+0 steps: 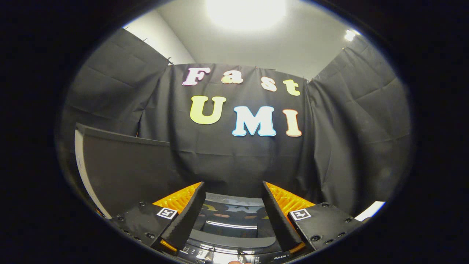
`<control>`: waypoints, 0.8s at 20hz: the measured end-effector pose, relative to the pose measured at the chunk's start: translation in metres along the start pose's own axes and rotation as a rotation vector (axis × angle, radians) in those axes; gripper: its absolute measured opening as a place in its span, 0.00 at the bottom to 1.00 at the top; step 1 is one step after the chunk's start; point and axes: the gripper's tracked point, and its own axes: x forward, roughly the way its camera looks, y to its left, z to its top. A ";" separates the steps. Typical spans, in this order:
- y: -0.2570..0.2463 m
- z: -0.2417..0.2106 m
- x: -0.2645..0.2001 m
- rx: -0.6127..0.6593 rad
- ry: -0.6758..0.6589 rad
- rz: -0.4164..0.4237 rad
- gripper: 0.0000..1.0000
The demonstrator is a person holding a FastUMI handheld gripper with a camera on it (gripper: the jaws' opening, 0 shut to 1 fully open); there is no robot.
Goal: Put the clothes into the washing machine and then close the washing machine lid.
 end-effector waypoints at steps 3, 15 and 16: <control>0.017 0.000 -0.043 0.004 -0.060 0.045 0.96; 0.022 -0.030 -0.172 0.102 -0.026 -0.051 0.95; 0.023 -0.032 -0.180 0.097 -0.016 -0.058 0.96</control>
